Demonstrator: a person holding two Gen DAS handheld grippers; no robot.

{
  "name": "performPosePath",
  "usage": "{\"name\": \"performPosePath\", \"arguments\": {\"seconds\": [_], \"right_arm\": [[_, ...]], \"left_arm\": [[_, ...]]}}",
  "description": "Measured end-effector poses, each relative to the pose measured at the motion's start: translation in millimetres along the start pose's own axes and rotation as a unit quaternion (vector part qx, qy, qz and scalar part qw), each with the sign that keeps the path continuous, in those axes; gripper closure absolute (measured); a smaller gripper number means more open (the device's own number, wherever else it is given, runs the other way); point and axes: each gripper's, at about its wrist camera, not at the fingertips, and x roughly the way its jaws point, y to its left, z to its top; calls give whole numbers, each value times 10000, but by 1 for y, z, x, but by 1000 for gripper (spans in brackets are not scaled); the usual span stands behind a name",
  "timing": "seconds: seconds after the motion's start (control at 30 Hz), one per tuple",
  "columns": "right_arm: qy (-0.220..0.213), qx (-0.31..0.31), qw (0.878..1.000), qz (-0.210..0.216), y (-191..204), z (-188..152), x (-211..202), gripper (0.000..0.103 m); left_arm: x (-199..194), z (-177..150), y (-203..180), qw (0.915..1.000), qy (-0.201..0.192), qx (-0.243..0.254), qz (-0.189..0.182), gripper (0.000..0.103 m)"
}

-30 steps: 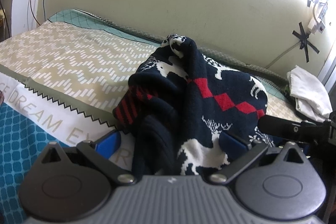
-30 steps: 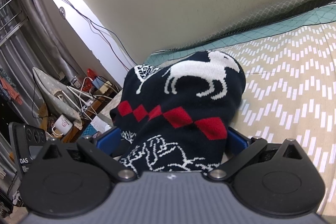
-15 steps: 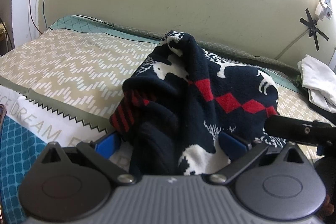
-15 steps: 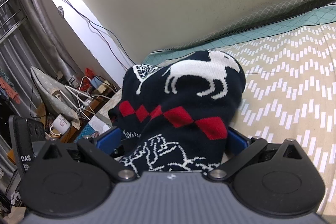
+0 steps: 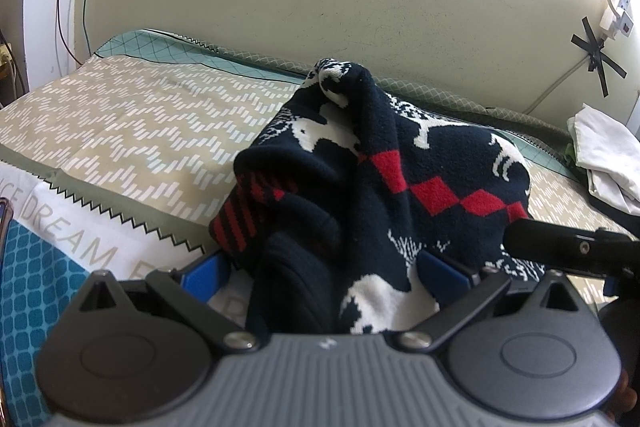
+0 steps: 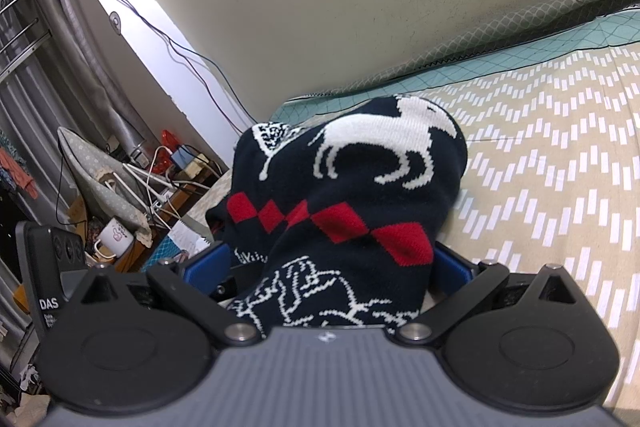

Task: Fold small clothes
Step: 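Grip the rolled navy sweater bundle with both grippers and hold it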

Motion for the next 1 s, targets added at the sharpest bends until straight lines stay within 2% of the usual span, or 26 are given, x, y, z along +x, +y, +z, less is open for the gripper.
{"name": "performPosePath", "arguments": {"seconds": [0.73, 0.83, 1.0], "right_arm": [[-9, -47, 9999, -142, 5, -1, 5, 6], [-37, 43, 10000, -72, 1, -1, 4, 6], [-51, 38, 10000, -63, 1, -1, 4, 6]], "left_arm": [[0, 0, 1, 10000, -11, -34, -56, 0], [-3, 0, 5, 9997, -59, -172, -153, 0], [-9, 0, 27, 9962, -245, -782, -299, 0]]}}
